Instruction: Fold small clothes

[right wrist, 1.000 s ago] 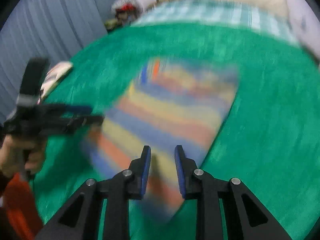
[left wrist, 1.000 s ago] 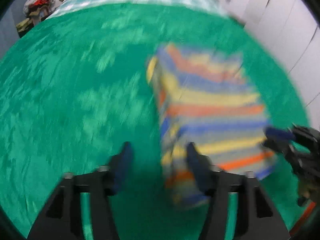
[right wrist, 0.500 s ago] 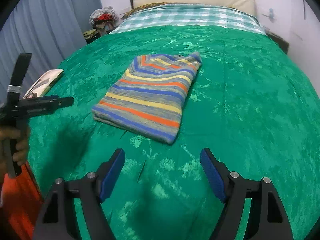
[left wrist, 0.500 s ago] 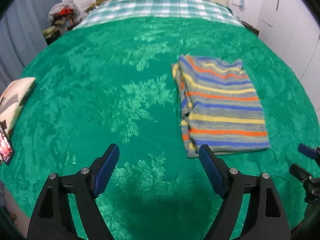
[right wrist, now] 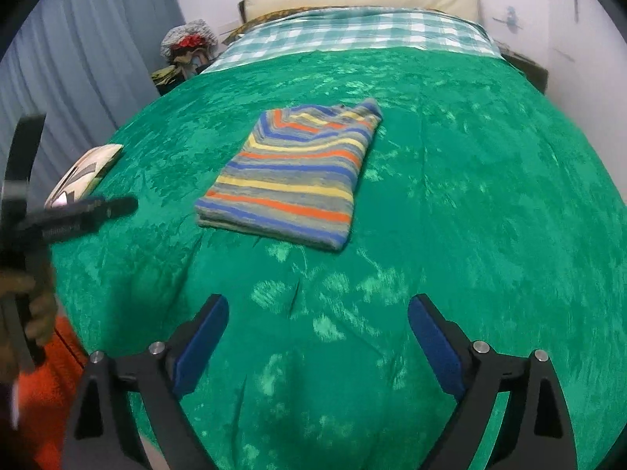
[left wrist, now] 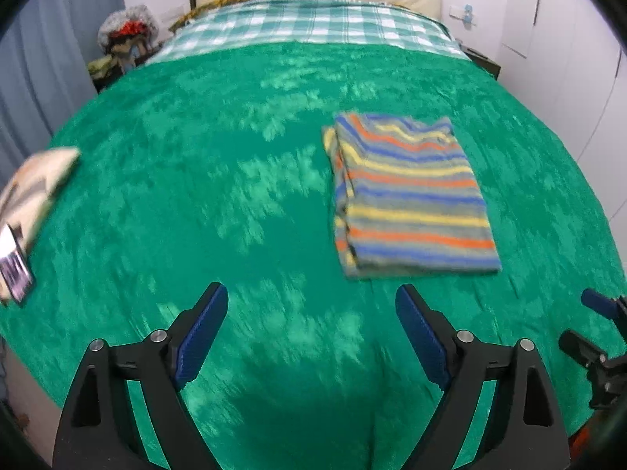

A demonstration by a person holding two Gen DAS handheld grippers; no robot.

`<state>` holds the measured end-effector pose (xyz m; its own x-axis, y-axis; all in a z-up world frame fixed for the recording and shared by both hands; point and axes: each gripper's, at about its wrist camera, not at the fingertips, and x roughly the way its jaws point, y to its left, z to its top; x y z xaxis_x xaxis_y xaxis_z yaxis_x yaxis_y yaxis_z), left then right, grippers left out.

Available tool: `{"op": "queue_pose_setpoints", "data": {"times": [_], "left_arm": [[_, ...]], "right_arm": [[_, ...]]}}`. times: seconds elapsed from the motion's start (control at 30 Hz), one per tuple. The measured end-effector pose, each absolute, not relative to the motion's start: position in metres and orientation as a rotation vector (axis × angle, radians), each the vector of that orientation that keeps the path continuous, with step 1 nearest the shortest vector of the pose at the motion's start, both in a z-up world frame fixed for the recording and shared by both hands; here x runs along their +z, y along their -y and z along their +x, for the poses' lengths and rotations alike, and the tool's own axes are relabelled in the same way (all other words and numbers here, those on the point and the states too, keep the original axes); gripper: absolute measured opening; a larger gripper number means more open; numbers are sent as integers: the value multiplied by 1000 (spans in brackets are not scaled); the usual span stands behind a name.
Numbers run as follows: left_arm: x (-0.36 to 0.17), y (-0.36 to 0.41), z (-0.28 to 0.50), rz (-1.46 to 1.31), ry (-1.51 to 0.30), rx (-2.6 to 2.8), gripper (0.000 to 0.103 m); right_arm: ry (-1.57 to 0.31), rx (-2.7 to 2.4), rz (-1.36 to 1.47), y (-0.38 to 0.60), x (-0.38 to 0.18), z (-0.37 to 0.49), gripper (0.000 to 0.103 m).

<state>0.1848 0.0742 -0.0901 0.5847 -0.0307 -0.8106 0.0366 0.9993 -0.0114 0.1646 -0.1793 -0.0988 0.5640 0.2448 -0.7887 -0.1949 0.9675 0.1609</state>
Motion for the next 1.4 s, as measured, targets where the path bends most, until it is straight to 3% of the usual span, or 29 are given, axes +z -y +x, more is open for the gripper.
{"op": "queue_pose_setpoints", "data": {"times": [0.33, 1.4], "left_arm": [[-157, -55, 131, -38, -991, -126, 89], [-167, -58, 126, -46, -976, -173, 89]], "right_arm": [[-950, 144, 120, 195, -136, 117, 93], [-985, 71, 59, 153, -156, 116, 93]]}}
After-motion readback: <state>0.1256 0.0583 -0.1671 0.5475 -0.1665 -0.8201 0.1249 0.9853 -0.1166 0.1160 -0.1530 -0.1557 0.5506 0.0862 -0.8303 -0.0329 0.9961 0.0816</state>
